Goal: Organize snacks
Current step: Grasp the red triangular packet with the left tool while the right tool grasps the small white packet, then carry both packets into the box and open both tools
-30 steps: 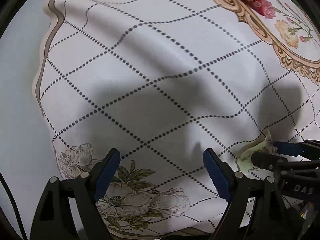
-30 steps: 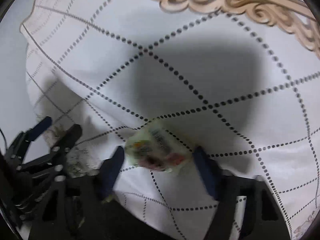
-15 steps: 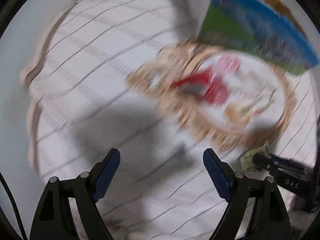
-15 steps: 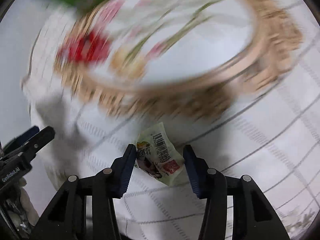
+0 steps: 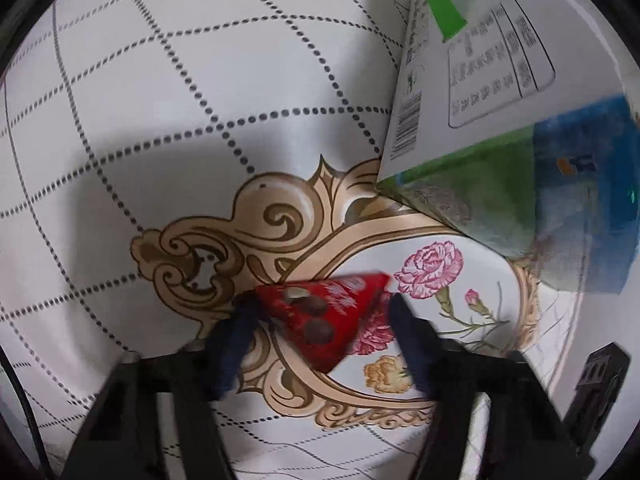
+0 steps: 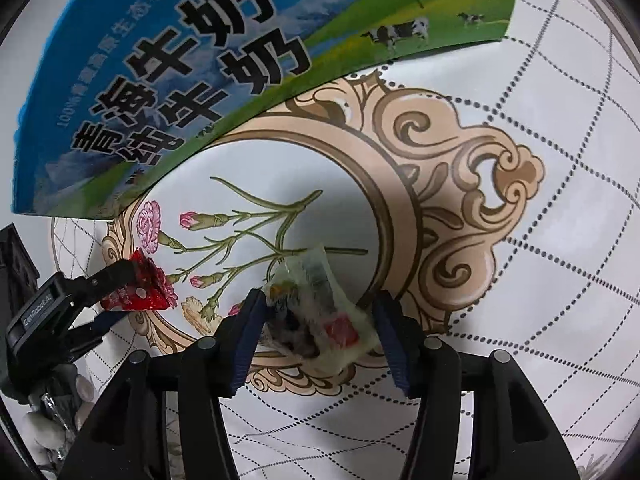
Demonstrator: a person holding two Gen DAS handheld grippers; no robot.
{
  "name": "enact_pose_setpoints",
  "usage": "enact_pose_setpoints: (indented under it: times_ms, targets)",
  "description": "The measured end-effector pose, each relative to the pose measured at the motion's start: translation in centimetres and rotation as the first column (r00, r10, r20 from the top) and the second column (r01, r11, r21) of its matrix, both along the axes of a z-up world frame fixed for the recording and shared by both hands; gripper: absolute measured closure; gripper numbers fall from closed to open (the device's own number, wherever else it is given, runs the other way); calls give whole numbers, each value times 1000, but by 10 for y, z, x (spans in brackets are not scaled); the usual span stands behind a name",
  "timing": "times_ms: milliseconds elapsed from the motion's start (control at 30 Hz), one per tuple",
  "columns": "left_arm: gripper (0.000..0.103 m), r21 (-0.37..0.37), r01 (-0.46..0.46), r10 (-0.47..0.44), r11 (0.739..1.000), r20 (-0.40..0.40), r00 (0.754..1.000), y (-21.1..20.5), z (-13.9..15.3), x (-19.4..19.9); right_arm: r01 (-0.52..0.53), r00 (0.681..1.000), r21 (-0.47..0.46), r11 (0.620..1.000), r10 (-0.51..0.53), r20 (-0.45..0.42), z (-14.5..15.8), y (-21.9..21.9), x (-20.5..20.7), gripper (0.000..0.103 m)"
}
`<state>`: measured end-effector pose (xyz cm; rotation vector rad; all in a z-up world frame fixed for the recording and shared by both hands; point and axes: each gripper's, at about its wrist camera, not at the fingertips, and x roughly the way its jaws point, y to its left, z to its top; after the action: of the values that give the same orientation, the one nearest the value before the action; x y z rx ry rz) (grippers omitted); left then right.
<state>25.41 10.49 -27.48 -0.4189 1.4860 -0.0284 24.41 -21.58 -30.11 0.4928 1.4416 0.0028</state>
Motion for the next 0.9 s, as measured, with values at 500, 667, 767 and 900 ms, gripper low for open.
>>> enact_pose_setpoints:
  times_ms: [500,667,767,900]
  targets:
    - [38,-42,139,-141,989,-53,989,-14,-31,-33,-95,993,-5,995,94,-77,-10,28,-8,34]
    - [34,-8,180,-180,984,-68,981,-45,-44,-24,-122,990,-38,992,119,-82,-13,43,-5,34]
    - [36,51,225,-223,973,-53,973,-68,-46,-25,-138,988,-53,989,134,-80,-12,54,-5,34]
    - [49,137,240,-237,961,-33,971,-95,-49,-35,-170,985,-113,979,165,-59,-9,69,-12,48]
